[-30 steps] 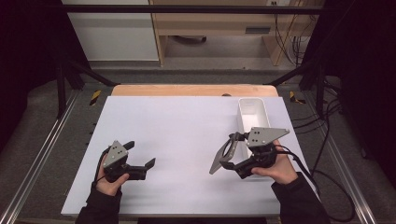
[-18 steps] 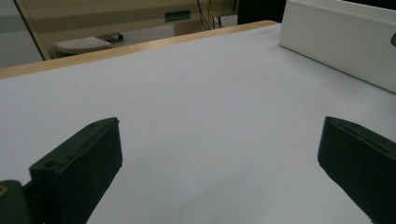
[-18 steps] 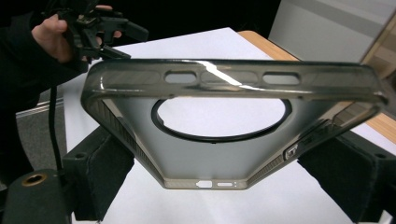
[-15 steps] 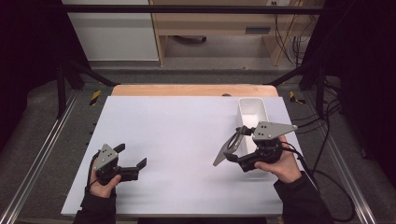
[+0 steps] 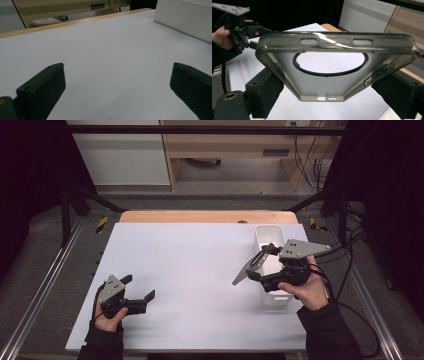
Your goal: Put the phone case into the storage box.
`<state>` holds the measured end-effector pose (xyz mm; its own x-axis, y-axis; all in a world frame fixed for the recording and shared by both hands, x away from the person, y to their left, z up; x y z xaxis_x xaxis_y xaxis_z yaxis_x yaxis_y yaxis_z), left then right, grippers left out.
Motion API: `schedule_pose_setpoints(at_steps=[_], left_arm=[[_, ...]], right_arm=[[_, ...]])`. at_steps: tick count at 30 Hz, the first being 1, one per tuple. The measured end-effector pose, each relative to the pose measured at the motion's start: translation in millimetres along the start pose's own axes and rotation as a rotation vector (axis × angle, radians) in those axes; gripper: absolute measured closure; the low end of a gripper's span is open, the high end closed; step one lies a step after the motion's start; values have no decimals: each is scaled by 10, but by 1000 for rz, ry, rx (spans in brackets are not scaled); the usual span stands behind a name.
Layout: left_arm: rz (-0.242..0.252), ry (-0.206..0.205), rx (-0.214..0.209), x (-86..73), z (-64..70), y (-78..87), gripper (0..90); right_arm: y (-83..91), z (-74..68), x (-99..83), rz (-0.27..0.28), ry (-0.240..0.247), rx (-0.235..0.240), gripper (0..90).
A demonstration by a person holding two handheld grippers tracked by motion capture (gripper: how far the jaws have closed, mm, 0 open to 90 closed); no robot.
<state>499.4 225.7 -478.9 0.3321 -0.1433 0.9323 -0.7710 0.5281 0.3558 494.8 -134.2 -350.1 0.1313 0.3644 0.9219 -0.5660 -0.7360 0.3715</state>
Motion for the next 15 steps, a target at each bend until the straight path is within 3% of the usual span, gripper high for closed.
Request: schedule_pose_setpoints(at_steps=[4, 15], left_arm=[[6, -4, 1, -2, -17, 7, 0], [2, -11, -8, -18, -24, 2, 0]], right_arm=[[31, 70, 44, 5, -7, -23, 118], [99, 362, 145, -5, -39, -144, 118]])
Point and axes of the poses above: each handheld gripper's, and its own axes: y roughly backward along the jaws, x roughly out of its top, z roughly to its right, the point moved 9 cm from there along -y, roughly forward along the jaws, and after that the axes turned 4 degrees about y, right-handed, at the moved point
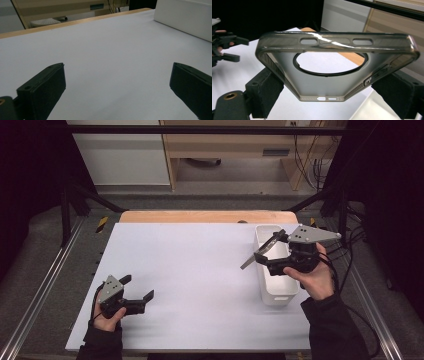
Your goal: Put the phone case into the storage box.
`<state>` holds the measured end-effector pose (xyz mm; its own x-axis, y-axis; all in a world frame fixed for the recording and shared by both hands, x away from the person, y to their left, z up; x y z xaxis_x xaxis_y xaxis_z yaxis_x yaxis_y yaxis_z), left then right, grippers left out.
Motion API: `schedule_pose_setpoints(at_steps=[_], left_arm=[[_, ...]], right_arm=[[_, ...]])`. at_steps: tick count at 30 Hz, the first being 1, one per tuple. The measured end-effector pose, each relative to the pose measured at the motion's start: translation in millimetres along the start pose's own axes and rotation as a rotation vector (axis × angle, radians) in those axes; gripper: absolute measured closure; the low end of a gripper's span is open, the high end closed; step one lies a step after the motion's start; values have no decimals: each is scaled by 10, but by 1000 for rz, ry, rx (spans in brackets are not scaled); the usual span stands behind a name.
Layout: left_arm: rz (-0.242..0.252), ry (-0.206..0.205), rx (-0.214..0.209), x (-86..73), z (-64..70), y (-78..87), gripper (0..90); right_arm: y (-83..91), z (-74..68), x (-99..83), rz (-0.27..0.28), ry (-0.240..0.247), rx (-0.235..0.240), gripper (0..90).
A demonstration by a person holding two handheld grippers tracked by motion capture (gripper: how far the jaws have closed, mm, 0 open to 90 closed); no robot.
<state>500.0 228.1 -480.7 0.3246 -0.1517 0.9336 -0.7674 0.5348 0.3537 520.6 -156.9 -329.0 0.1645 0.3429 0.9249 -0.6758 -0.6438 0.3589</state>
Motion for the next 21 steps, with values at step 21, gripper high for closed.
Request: schedule_pose_setpoints(at_steps=[21], left_arm=[[-3, -17, -4, -13, -6, -13, 0]], right_arm=[[-65, 444, 9, -31, -64, -160, 118]])
Point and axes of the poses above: each handheld gripper's, and its own axes: y roughly backward along the jaws, x roughly out of its top, z roughly to its right, the point moved 9 cm from there along -y, roughly forward along the jaws, and after that the axes turned 4 degrees about y, right-handed, at the moved point
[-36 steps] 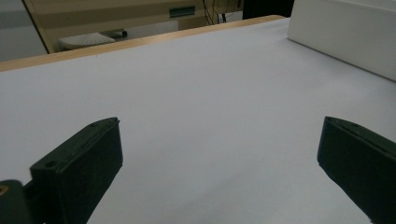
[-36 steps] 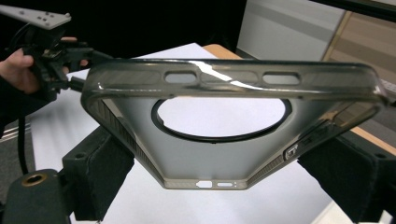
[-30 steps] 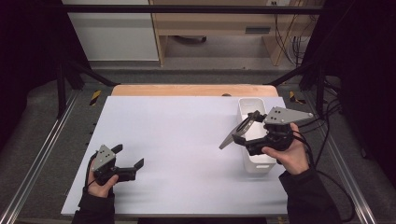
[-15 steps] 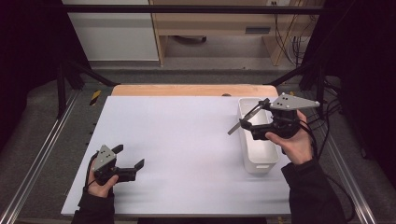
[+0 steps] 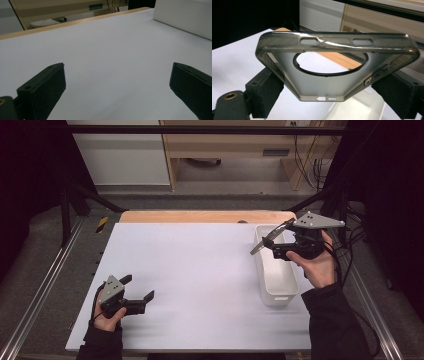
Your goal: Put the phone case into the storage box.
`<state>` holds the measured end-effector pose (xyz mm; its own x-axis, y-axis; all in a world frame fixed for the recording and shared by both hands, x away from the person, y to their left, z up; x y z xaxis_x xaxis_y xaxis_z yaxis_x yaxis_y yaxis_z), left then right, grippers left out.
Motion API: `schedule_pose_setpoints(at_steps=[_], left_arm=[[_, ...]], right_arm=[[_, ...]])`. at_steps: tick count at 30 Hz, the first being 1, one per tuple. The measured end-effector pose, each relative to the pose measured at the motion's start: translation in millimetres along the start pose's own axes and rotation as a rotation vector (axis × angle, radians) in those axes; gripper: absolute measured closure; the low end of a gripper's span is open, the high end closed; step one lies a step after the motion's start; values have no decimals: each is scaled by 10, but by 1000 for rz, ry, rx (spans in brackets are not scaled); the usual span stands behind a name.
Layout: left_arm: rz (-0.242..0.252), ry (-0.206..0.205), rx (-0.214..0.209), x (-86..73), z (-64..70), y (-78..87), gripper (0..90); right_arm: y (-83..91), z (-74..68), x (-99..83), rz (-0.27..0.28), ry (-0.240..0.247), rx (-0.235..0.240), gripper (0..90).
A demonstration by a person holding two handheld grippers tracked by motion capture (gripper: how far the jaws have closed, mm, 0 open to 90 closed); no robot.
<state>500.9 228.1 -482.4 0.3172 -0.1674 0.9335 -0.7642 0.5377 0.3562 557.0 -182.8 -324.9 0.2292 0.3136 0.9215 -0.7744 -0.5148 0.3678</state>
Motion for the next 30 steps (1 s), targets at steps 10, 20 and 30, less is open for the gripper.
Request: schedule_pose_setpoints(at_steps=[10, 20, 30], left_arm=[[-4, -7, -2, -9, 5, -11, 0], [-7, -11, -1, -12, 2, -13, 0], [-10, -11, -2, -24, 6, -24, 0]], right_arm=[[-94, 170, -26, -30, -16, -68, 118], [-197, 333, -48, -56, -43, -113, 118], [-325, 494, -77, -83, -70, -165, 118]])
Point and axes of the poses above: each handheld gripper's, and its own axes: y roughly backward along the jaws, x roughly out of its top, z roughly to its right, the point moved 9 cm from there along -y, roughly forward along the jaws, and after that the axes turned 4 degrees about y, right-handed, at the moved point
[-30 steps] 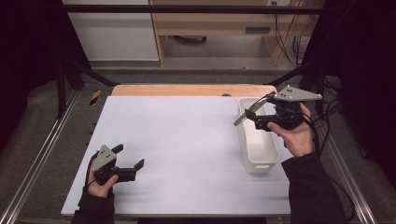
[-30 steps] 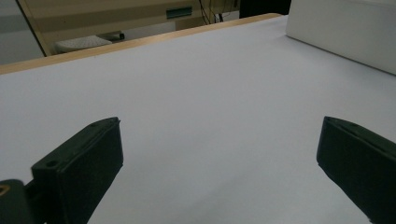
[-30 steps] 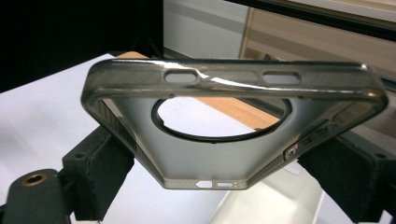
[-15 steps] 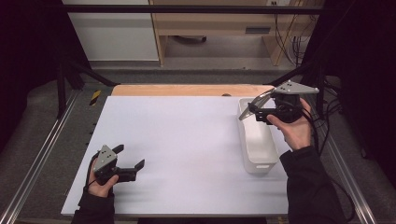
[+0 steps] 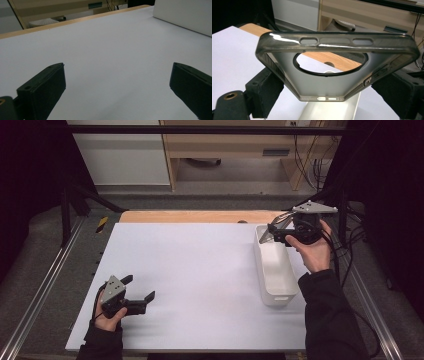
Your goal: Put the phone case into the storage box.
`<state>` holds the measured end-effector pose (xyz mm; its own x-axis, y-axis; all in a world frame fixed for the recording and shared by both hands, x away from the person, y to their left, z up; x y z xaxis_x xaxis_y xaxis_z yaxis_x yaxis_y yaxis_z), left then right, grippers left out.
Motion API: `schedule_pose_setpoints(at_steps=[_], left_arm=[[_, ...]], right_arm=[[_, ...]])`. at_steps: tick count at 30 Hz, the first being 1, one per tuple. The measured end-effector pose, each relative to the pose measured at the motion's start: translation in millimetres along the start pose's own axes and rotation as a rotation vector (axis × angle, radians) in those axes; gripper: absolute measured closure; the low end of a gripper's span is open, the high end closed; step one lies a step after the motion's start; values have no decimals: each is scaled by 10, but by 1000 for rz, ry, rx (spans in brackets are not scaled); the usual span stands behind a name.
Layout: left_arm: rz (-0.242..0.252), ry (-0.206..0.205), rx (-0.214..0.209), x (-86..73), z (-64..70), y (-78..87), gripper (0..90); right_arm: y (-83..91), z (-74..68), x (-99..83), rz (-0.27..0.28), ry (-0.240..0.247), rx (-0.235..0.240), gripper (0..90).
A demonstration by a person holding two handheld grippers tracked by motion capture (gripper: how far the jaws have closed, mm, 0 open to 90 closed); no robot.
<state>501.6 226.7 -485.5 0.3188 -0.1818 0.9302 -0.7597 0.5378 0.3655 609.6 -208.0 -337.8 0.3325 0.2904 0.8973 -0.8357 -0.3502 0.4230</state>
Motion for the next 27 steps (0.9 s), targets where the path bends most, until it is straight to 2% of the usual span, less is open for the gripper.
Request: schedule_pose_setpoints(at_steps=[12, 27], left_arm=[[-2, -7, -3, -4, 3, -6, 0], [-9, -14, -8, -17, 15, -24, 0]], right_arm=[[-225, 147, -32, -39, -41, -74, 118], [-520, 234, -143, -104, -91, -120, 117]])
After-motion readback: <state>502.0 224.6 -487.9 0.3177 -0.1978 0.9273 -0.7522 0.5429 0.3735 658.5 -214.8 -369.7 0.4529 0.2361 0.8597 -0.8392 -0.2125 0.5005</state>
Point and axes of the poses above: each handheld gripper's, and its own axes: y roughly backward along the jaws, x roughly out of its top, z roughly to its right, the point moved 9 cm from there along -y, roughly forward along the jaws, and after that the axes turned 4 degrees about y, right-handed, at the moved point
